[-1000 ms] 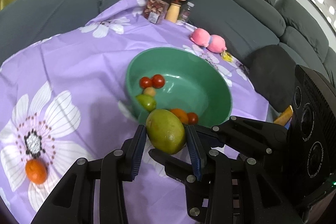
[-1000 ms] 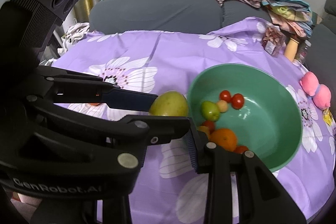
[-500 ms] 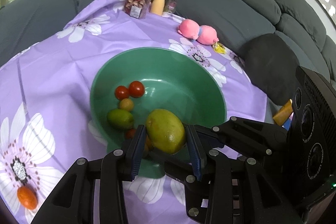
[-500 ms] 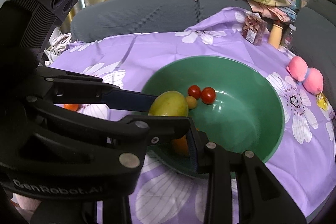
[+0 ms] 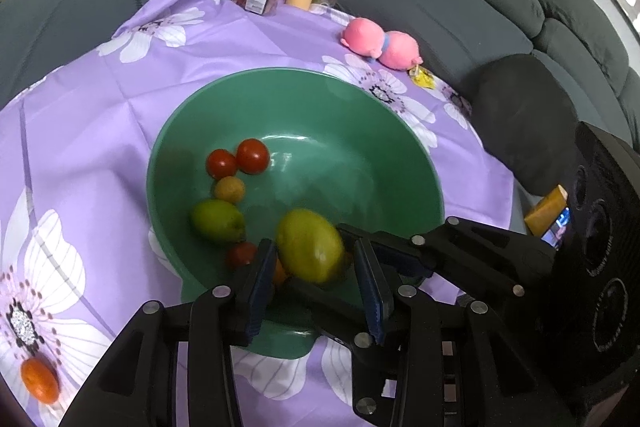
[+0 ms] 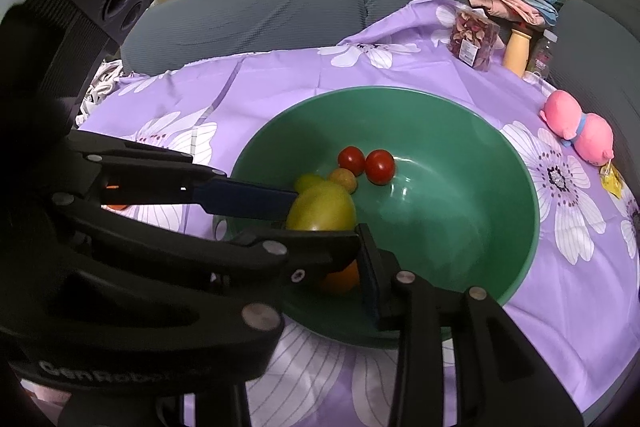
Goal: Organize fruits
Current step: 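Lift the yellow-green fruit and carry it over the green bowl, then lower the yellow-green fruit into the bowl and open the left tool, then withdraw the open left tool toward the loose orange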
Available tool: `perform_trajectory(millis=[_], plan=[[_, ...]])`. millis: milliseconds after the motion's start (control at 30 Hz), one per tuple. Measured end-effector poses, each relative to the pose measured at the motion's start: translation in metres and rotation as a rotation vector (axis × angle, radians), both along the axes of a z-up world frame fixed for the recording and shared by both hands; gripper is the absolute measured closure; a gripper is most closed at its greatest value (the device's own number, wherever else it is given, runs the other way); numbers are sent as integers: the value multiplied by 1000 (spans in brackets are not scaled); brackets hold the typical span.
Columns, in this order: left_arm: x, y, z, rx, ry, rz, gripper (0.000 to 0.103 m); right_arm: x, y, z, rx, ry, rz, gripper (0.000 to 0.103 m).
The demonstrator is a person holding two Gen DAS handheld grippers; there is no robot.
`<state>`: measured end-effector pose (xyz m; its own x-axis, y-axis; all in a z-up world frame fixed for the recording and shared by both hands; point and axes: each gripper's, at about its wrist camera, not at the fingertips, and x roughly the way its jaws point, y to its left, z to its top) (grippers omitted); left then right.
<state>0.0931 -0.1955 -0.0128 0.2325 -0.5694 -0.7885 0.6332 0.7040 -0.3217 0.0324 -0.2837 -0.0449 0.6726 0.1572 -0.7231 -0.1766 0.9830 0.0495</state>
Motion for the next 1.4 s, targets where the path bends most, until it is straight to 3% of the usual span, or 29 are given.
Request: perform_trajectory(millis=[300, 400, 533, 600, 700, 1200, 1300, 1400], plan=[[-7, 8, 9, 23, -39, 39, 64, -9, 7, 10, -15, -25, 5, 64], [-9, 16, 15, 27, -60, 70, 54, -14, 9, 14, -21, -36, 4, 60], [-14, 30, 23, 22, -84, 107, 53, -21, 14, 20, -31, -50, 11, 57], [-18, 39, 27, 20, -98, 126, 52, -25, 17, 23, -34, -56, 17, 56], [-24, 53, 31, 13, -109, 154, 41, -30, 22, 27, -42, -65, 28, 54], [-52, 131, 32, 42, -143, 340, 40, -50, 62, 37, -63, -73, 131, 41], [-59, 148, 29, 41, -134, 377, 30, -52, 71, 37, -62, -66, 155, 37], [-66, 164, 26, 42, -127, 409, 28, -53, 78, 35, -53, -55, 172, 34]])
